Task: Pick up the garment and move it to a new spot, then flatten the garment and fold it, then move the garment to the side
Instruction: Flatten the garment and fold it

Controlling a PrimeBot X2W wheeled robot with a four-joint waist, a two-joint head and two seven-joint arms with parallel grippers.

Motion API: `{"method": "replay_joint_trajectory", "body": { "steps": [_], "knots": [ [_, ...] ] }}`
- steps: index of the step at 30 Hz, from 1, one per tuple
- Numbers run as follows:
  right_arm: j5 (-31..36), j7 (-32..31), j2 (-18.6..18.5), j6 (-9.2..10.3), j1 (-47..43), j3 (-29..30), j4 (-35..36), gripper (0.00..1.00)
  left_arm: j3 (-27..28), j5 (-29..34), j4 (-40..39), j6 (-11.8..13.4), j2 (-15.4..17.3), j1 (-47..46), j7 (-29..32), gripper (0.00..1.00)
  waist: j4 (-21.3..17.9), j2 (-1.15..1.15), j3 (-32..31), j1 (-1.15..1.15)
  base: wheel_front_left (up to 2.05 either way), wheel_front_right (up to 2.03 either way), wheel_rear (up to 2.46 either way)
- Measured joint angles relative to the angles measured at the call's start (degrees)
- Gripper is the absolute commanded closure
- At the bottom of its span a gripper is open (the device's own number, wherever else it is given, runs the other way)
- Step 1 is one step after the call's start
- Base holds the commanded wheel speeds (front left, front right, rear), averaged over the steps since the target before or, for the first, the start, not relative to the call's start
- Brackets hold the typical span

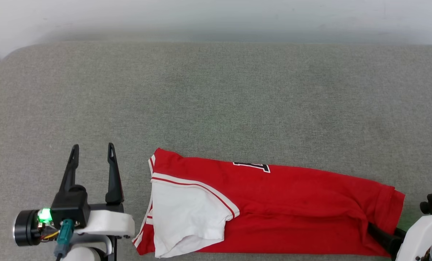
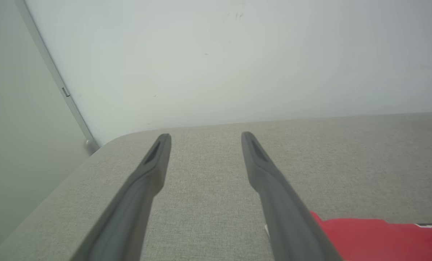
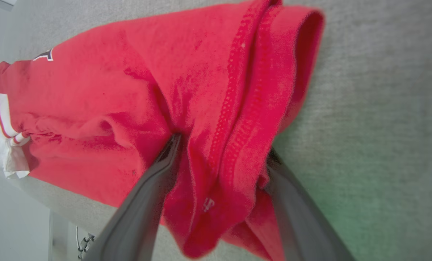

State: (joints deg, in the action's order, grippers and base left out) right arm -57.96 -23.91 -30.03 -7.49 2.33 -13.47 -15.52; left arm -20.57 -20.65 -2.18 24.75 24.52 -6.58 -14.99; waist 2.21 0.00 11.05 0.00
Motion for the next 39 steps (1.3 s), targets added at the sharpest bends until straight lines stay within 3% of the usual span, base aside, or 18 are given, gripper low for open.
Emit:
{"method": "replay_joint_trajectory", "body": {
  "steps": [7,8,9,16,26,30,34,35,39],
  "knots": [
    [1.60,-0.25,-0.74,-0.07,2.45,-2.60,-3.30,0.00,5.58,6.55,0.16,-4.22,-6.00,3.91,0.00,0.00,0.23,0.00,-0.21,0.00,0.00,0.00,0.00],
    [1.87,-0.05,-0.96,-0.09,2.71,-2.97,-3.75,0.67,6.13,7.47,0.33,-4.81,-6.84,4.17,0.00,0.00,0.31,0.00,-0.32,0.00,0.00,0.00,0.00],
    [1.89,0.08,-1.08,-0.09,3.08,-3.22,-4.23,1.00,6.68,8.23,0.41,-5.35,-7.55,4.42,0.00,0.00,0.35,0.00,-0.45,0.00,0.00,0.00,0.00],
    [1.68,0.86,-3.61,-0.08,4.08,-4.03,-5.06,1.00,10.16,12.65,0.76,-8.90,-11.59,7.40,-0.01,0.00,0.36,0.00,-2.23,0.00,0.00,0.00,0.00],
    [1.45,-1.68,-13.90,-0.04,3.95,0.04,-7.71,1.00,12.87,16.61,1.19,-12.62,-14.23,10.49,-0.07,0.00,-0.25,0.00,-5.29,0.00,0.00,0.00,0.00],
    [1.52,-4.88,-16.15,-0.03,3.92,0.76,-8.03,1.00,13.21,17.58,1.46,-13.70,-14.72,11.06,-0.07,0.00,-0.51,0.00,-6.05,0.00,0.00,0.00,0.00],
    [1.09,-8.53,-17.02,-0.02,3.55,-0.52,-3.00,1.00,13.68,18.30,1.31,-14.32,-15.22,11.38,-0.07,0.00,-0.63,0.00,-6.68,0.00,0.00,0.00,0.00],
    [0.98,-10.25,-16.71,-0.02,3.13,-1.78,2.81,1.00,14.02,18.53,1.33,-14.70,-15.58,11.84,-0.07,0.00,-0.71,0.00,-6.91,0.00,0.00,0.00,0.00],
    [1.21,-11.87,-14.40,-0.02,3.26,-3.99,11.49,1.00,14.27,18.91,1.37,-15.18,-15.92,11.94,-0.07,0.00,-0.62,0.00,-6.84,0.00,0.00,0.00,0.00]
  ]
}}
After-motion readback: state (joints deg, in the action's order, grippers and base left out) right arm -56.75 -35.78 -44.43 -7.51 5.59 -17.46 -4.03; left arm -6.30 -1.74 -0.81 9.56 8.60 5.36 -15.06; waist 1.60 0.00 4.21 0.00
